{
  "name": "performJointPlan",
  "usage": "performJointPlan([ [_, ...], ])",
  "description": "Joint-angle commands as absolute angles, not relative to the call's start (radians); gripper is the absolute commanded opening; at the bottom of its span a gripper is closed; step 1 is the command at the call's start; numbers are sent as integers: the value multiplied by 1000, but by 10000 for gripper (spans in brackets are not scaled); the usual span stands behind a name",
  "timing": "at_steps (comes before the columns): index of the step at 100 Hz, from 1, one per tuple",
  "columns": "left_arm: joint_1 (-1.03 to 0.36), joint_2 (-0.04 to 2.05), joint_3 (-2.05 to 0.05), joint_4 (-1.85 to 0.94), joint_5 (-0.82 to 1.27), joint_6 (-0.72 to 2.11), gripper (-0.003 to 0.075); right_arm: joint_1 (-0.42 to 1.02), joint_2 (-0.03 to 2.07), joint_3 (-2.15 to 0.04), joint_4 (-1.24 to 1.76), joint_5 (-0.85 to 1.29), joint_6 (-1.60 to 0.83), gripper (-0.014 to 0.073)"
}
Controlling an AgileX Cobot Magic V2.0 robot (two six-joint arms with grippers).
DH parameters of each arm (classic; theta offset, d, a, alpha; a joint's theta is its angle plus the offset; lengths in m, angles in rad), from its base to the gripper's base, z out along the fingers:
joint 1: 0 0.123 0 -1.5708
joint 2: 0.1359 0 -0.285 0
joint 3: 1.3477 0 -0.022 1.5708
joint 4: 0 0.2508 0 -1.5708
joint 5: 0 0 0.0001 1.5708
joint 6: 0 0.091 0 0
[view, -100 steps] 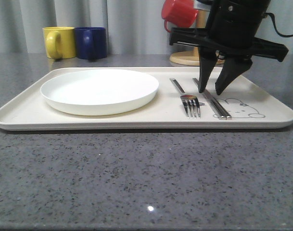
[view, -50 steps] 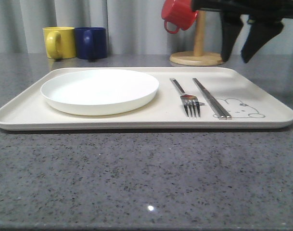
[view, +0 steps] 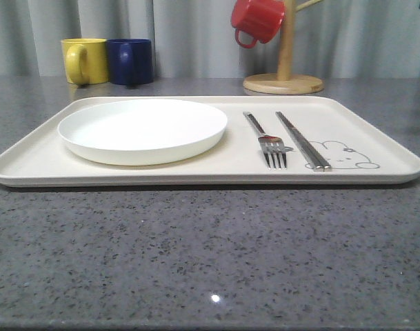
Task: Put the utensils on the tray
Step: 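Open the right gripper, release chopsticks beside the fork, withdraw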
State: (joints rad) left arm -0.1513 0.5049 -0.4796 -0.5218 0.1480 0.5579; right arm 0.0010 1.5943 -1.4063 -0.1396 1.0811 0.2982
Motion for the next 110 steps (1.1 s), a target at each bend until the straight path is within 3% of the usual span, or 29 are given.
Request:
performJointPlan([
  [1, -158, 508, -508, -534, 83, 559, -18, -59, 1547, -1436, -105, 1064, 224, 283],
  [42, -158, 508, -508, -534, 83, 559, -18, -224, 1558, -1414, -27, 1035, 101, 283],
  [110, -158, 508, -508, -534, 83, 559, -18, -228, 1692, -1414, 13, 1020, 52, 283],
])
